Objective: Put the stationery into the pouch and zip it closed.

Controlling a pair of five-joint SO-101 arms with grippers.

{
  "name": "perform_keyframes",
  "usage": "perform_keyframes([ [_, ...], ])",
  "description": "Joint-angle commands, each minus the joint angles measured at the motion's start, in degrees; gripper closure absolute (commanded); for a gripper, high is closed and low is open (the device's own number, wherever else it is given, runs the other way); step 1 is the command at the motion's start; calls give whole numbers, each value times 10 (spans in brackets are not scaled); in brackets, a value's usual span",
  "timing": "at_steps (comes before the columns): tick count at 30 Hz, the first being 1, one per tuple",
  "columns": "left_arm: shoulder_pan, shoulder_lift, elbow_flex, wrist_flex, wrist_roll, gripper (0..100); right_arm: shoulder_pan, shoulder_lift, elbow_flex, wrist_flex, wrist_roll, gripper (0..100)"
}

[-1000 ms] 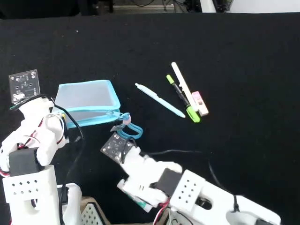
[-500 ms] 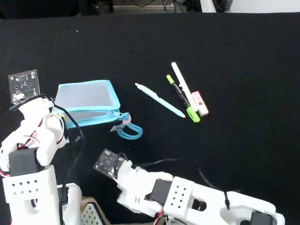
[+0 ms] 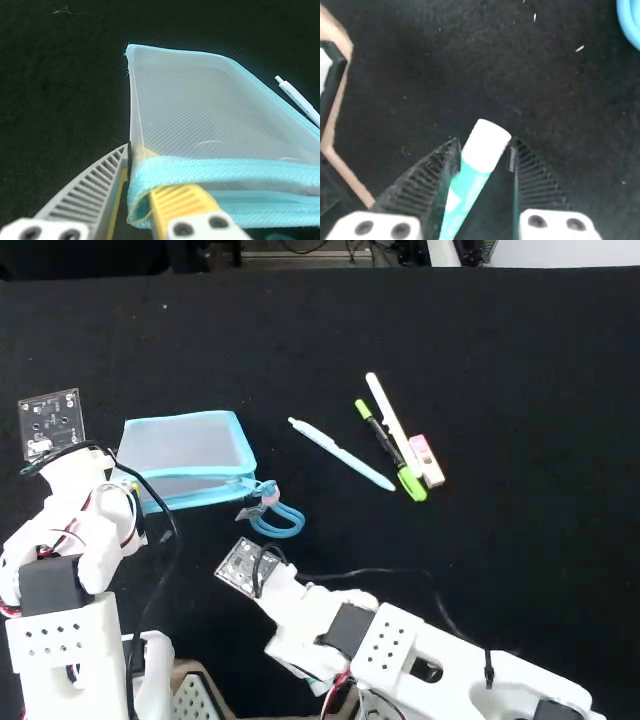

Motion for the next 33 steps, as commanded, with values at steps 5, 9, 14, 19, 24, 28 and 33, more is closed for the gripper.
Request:
perform_keyframes([
  [5, -7, -5, -17, -11, -4, 970, 55, 6, -29, 18, 6, 853],
  [9, -7, -5, -17, -11, -4, 970, 75, 6, -29, 19, 7, 824],
  [14, -7, -5, -17, -11, -4, 970, 76, 27, -44, 39, 2, 746],
  [19, -7, -6, -12, -23, -4, 970, 76, 141, -81, 36, 2, 792],
  [24, -7, -5, -11, -27, -4, 970, 77, 258, -133, 40, 4, 799],
  [28, -7, -5, -11, -27, -4, 970, 120, 291, -159, 36, 7, 917],
  [33, -7, -5, -11, -27, -4, 970, 253, 276, -176, 40, 32, 975],
])
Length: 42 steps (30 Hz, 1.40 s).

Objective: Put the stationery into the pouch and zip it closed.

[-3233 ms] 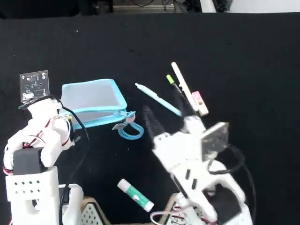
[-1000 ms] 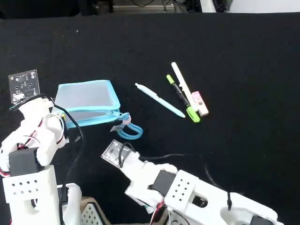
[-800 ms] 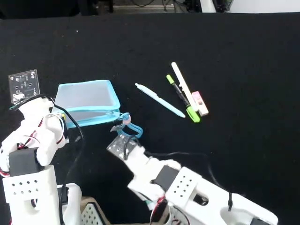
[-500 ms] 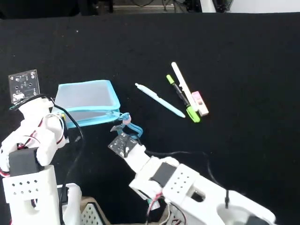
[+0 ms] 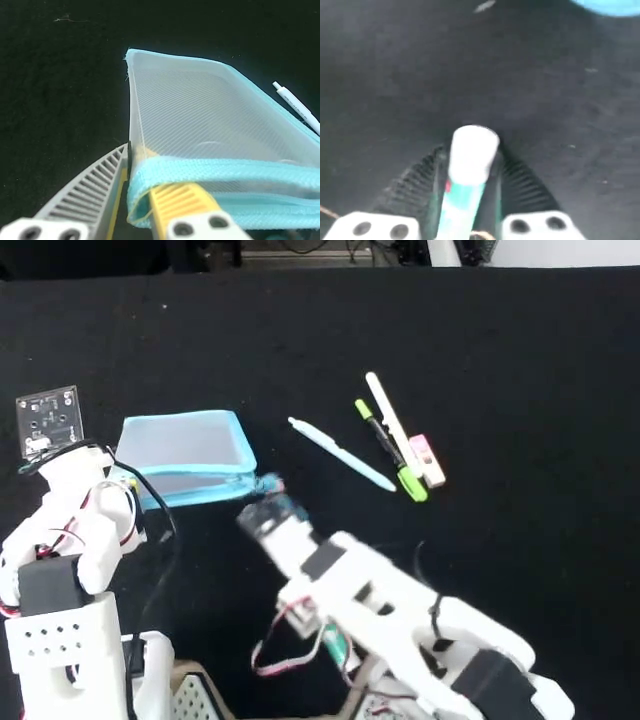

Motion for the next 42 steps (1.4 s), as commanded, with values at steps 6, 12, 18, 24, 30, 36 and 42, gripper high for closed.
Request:
perform_keyframes([
  [6, -7, -6, -3, -16, -4, 970, 240, -63, -24, 3, 173, 986],
  [12, -7, -6, 0, -22, -4, 970, 332, -128, -26, 18, 322, 986],
  [18, -7, -6, 0, -20, -4, 970, 395, -153, -3, -58, 369, 986],
  [24, -7, -6, 0, -19, -4, 970, 396, -139, -13, -57, 372, 983],
  [30, -7, -6, 0, -18, -5, 970, 395, -43, -80, -3, 418, 864],
  [36, -7, -6, 1, -18, -5, 970, 396, 36, -129, 19, 421, 822],
  [42, -7, -6, 1, -18, -6, 970, 399, 84, -173, 38, 387, 819],
])
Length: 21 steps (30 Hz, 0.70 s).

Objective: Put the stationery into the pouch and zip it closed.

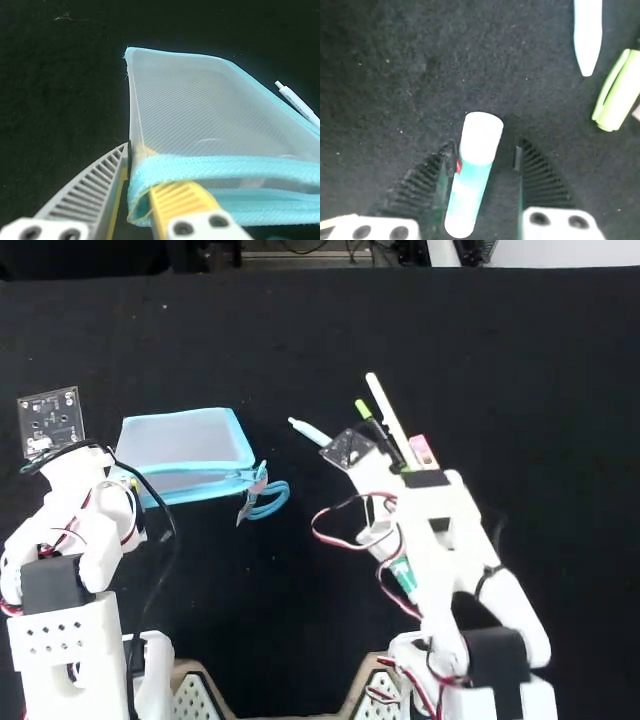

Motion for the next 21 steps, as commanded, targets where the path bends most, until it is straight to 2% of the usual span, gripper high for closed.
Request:
perform_keyframes([
  [1, -5, -6, -10, -8, -7, 970, 12, 23, -58, 11, -36, 819],
  [6, -5, -6, -10, -8, -7, 970, 9, 51, -66, 9, -42, 819],
  [16, -5, -6, -10, -8, -7, 970, 12, 81, -25, -62, -43, 823],
  [18, -5, -6, -10, -8, -7, 970, 13, 71, -27, -54, -43, 871],
  [20, -5, -6, -10, -8, -7, 970, 13, 49, -35, -35, -43, 985],
  [21, -5, -6, -10, -8, -7, 970, 12, 35, -43, -19, -43, 989],
])
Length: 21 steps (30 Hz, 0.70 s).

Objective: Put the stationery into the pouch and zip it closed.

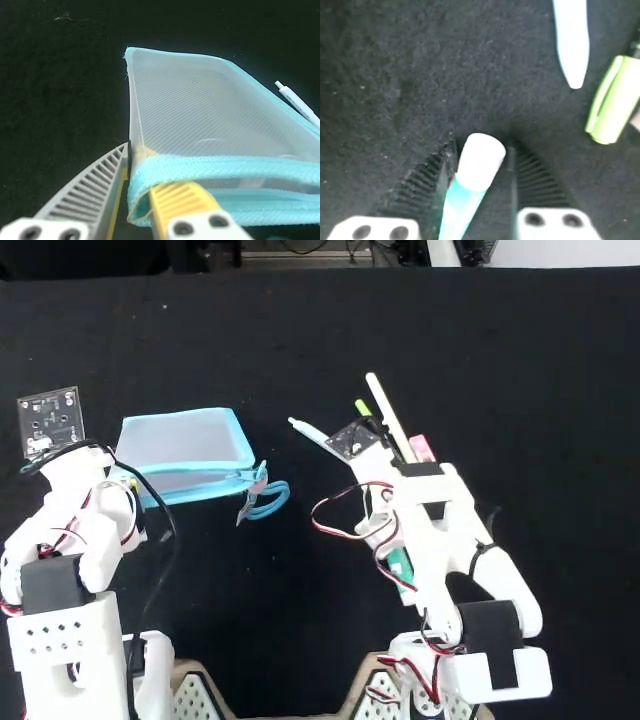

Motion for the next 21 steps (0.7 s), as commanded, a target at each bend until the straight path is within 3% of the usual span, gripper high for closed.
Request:
perform_keyframes([
  [1, -5, -6, -10, -8, -7, 970, 4, -62, -27, 55, -4, 969],
  [7, -5, -6, -10, -8, -7, 970, -1, -225, -104, 190, -4, 988],
  [11, -4, -6, -10, -8, -7, 970, -69, -365, -133, 255, -15, 988],
  [15, -4, -6, -10, -9, -7, 970, -171, -478, -133, 213, -91, 988],
  [21, -2, -6, 11, -13, -7, 970, -251, -597, -124, 80, -178, 987],
])
